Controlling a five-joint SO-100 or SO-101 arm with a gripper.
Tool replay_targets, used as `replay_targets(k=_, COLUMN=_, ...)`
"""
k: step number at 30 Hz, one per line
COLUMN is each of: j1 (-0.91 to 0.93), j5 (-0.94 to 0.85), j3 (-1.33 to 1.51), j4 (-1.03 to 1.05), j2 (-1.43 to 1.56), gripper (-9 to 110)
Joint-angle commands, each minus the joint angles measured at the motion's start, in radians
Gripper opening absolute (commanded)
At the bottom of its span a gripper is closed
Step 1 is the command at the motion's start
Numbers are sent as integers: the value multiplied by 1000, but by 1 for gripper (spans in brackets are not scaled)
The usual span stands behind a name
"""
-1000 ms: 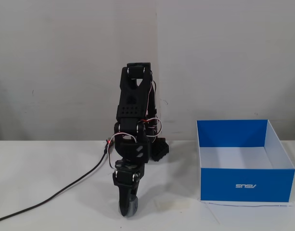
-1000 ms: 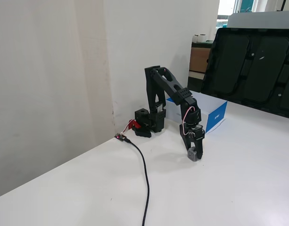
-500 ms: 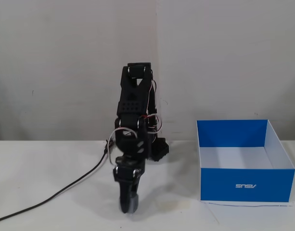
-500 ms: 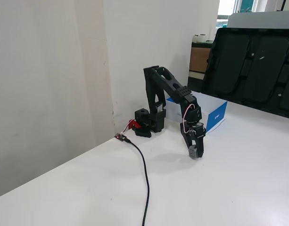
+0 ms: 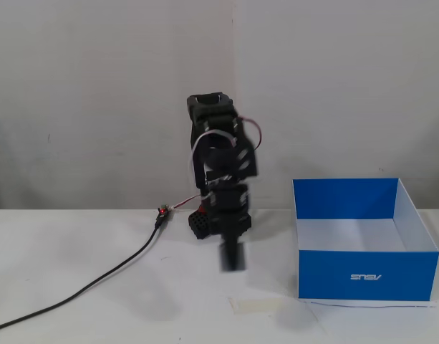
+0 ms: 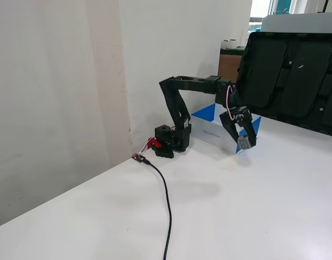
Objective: Pick the gray block and keep it in the box.
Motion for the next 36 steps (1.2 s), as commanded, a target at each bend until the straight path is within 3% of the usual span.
replay_targets(k=1, j1=-152, j5=-12, j3=-101, j4=44, j2=158, gripper=7)
replay_targets(k=8, j1=-480, j5=0, j3=-77, j4=120, j2=270, gripper=7)
replay_targets(k=19, j1=-838, j5=17, j3=152, j4=-14, j2=322, gripper=8)
replay_targets(k=25, j1=-916, j5=3, j3=210, j4=-98, j2=314, gripper=11)
replay_targets(k=29, j1=-942, j5=-6, j3=204, j4=-98, j2=311, gripper=25)
replay_targets(k=36, j1=-945, j5=-37, j3=201, j4=-77, j2=285, gripper=24)
